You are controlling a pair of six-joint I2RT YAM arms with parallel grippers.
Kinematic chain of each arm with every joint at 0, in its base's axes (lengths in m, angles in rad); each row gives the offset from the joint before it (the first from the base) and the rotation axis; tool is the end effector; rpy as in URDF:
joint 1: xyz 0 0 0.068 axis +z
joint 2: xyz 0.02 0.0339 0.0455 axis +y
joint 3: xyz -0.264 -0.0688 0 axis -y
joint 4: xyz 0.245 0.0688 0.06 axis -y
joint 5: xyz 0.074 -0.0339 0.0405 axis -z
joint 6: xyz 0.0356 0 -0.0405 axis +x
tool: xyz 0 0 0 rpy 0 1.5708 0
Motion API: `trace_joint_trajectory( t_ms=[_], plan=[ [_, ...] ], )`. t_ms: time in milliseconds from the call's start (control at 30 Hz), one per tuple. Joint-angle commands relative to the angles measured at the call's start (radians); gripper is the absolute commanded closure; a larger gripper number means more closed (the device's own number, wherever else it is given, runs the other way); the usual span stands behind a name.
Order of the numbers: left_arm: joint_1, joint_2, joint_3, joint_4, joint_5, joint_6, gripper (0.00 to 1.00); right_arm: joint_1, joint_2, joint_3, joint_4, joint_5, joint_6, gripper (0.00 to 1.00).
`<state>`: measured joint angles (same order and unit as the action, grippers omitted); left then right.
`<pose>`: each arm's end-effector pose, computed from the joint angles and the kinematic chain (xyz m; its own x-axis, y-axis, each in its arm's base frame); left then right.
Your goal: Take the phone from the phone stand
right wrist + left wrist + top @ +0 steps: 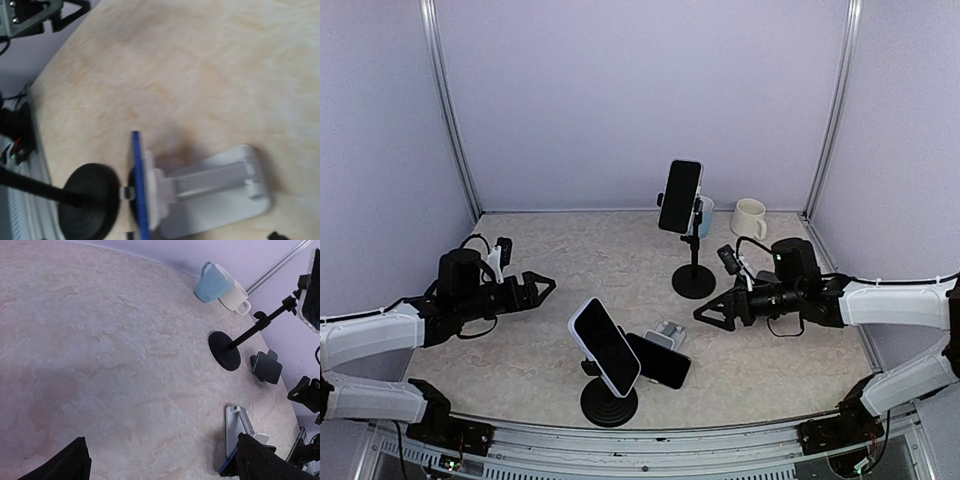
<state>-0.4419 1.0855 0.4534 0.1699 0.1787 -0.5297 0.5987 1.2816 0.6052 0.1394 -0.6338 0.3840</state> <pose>0.2030 -0.1030 0.2020 -0.6332 -0.2505 -0.7324 0.2836 0.8053 -0.5207 0.2042 0.1648 0.2074 -0.7194 -0.1254 -0.6832 -0.6525 0.4593 0.6028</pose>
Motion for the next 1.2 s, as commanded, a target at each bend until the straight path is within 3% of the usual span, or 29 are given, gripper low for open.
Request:
trace_joint_trajectory(
  t_ms=[0,133,300,533,833,1167],
  plan=[
    [-0.023,-0.121,-0.060,0.035,0.097,0.053,0.01,0.043,0.037,0.042,0.040,-0.051,-0.010,0.06],
    [-0.124,-0.285,-0.146,0.032,0.106,0.041,0.01,0.054,0.046,0.037,0.069,-0.081,-0.014,0.07],
    [-0.359,-0.484,-0.246,0.007,-0.038,0.012,0.01,0.055,0.047,0.025,0.114,-0.118,-0.013,0.07],
    [-0.663,-0.563,-0.331,0.012,-0.254,0.004,0.04,0.055,0.066,0.051,0.120,-0.152,-0.026,0.07],
    [-0.888,-0.274,-0.285,0.121,-0.429,0.146,0.09,0.055,0.063,0.052,0.117,-0.156,-0.031,0.07],
    [-0.917,-0.039,-0.231,0.346,-0.431,0.290,0.12,0.055,0.033,0.053,0.098,-0.132,-0.011,0.08]
  ],
)
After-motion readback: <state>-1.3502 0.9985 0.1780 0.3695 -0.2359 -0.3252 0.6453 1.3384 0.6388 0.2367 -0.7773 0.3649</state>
